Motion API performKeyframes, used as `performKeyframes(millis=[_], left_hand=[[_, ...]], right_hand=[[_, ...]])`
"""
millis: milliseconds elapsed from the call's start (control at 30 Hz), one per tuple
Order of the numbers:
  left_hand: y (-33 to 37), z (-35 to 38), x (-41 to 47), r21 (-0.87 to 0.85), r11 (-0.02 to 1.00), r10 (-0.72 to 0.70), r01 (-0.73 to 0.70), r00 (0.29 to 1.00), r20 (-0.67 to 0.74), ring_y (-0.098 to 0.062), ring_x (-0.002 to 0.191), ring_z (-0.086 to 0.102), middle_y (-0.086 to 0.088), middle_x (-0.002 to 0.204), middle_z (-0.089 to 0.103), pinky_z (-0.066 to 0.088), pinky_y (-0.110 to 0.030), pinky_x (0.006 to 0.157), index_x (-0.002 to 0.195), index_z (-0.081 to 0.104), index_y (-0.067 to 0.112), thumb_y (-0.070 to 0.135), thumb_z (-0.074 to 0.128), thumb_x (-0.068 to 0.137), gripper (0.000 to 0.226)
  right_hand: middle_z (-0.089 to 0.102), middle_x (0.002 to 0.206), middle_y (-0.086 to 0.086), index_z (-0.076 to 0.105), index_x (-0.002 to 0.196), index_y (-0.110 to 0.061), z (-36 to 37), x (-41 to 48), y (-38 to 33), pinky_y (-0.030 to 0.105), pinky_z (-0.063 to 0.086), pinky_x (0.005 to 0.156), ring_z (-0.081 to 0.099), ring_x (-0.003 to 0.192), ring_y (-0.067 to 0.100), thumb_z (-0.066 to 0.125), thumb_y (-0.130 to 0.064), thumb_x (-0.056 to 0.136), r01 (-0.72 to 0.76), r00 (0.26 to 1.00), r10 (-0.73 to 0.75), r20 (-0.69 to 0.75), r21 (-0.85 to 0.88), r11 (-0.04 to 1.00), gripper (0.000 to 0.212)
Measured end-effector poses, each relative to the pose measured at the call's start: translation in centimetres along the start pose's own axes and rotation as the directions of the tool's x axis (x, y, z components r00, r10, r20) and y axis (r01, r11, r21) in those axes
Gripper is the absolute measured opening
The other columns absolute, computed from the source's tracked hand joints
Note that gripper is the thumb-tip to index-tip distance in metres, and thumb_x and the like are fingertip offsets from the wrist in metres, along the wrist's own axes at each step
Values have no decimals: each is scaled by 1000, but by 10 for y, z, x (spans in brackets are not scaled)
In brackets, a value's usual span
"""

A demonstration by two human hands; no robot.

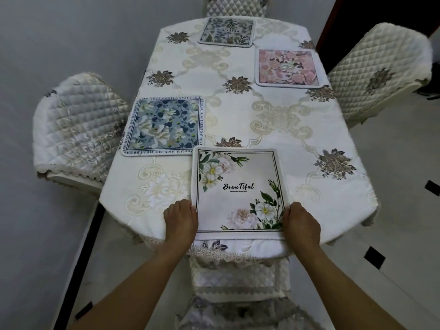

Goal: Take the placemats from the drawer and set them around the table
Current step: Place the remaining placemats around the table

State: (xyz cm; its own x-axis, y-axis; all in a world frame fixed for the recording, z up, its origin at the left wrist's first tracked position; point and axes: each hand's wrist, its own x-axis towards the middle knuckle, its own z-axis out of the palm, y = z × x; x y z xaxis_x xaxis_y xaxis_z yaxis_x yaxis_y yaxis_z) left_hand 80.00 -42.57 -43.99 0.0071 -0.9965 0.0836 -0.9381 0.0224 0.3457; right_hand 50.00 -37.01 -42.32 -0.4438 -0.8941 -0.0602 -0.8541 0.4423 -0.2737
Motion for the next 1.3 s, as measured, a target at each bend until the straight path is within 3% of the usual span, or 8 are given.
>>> performKeyframes(millis=[433, 533, 633, 767, 867, 1033, 1133, 1300], left_hand=[[-2, 6, 2, 59, 998, 3, -2, 1000, -15, -33, 71, 52, -12, 73, 57, 40, -43, 67, 82, 58, 8, 28, 39, 88, 28], [2, 2, 1, 59, 998, -1, 0, 1000, 15, -35, 79, 52, -14, 83, 58, 40, -44, 71, 97, 59, 6, 31, 40, 86, 33], [9, -2, 0, 31, 999, 30, -31, 999, 41, -35, 96, 53, -15, 106, 60, 39, -45, 85, 119, 55, 4, 38, 41, 86, 50], [23, 0, -2, 4, 997, 72, -72, 994, 83, -36, 123, 41, -19, 136, 47, 33, -51, 104, 134, 42, 6, 45, 38, 88, 60], [37, 4, 0, -4, 994, 110, -110, 985, 131, -37, 139, 25, -22, 150, 31, 22, -55, 113, 142, 33, 6, 44, 34, 91, 64], [59, 16, -3, 69, 934, 321, -352, 906, 277, -33, 145, 19, -18, 155, 29, 14, -53, 116, 145, 33, 7, 38, 32, 94, 59], [58, 22, -3, 106, 922, 321, -373, 887, 332, -31, 145, 21, -16, 153, 33, 11, -49, 112, 145, 34, 5, 38, 27, 97, 59], [49, 24, -1, 91, 911, 357, -402, 880, 314, -25, 147, 11, -12, 157, 25, 8, -44, 115, 150, 23, 7, 40, 26, 97, 62]], right_hand=[[56, 67, 12, 44, 77, -10, 6, -4, 0, 36, 37, 50, 55, 59, 34, 46, -25, 94, -4, 998, 8, -62, 59, 998, 23], [55, 70, 12, 43, 79, -10, 6, -7, 1, 37, 39, 51, 53, 64, 35, 49, -24, 92, -51, 994, 61, -86, 113, 992, 20], [58, 73, 15, 47, 86, -9, 2, -14, 2, 40, 42, 56, 54, 70, 37, 53, -19, 90, -129, 985, 151, -83, 224, 966, 12], [58, 84, 21, 56, 101, 1, 6, -21, -3, 44, 42, 68, 50, 79, 38, 51, -19, 85, 122, 961, -74, -267, 167, 978, 26], [60, 107, 20, 56, 114, 0, 3, -17, -29, 46, 42, 87, 52, 102, 38, 50, -22, 87, 301, 922, -239, -304, 175, 937, 36], [38, 150, 15, 37, 144, -9, 13, -13, -77, 51, 24, 112, 26, 143, 32, 34, -37, 94, 533, 846, -532, -37, 64, 844, 57], [33, 154, 12, 31, 147, -12, 32, -12, -82, 47, 11, 114, 15, 146, 25, 29, -40, 96, 556, 828, -553, 91, 2, 831, 58], [20, 159, 7, 18, 151, -14, 44, -15, -67, 44, 9, 118, 4, 148, 21, 22, -43, 99, 560, 819, -549, 166, -26, 828, 61]])
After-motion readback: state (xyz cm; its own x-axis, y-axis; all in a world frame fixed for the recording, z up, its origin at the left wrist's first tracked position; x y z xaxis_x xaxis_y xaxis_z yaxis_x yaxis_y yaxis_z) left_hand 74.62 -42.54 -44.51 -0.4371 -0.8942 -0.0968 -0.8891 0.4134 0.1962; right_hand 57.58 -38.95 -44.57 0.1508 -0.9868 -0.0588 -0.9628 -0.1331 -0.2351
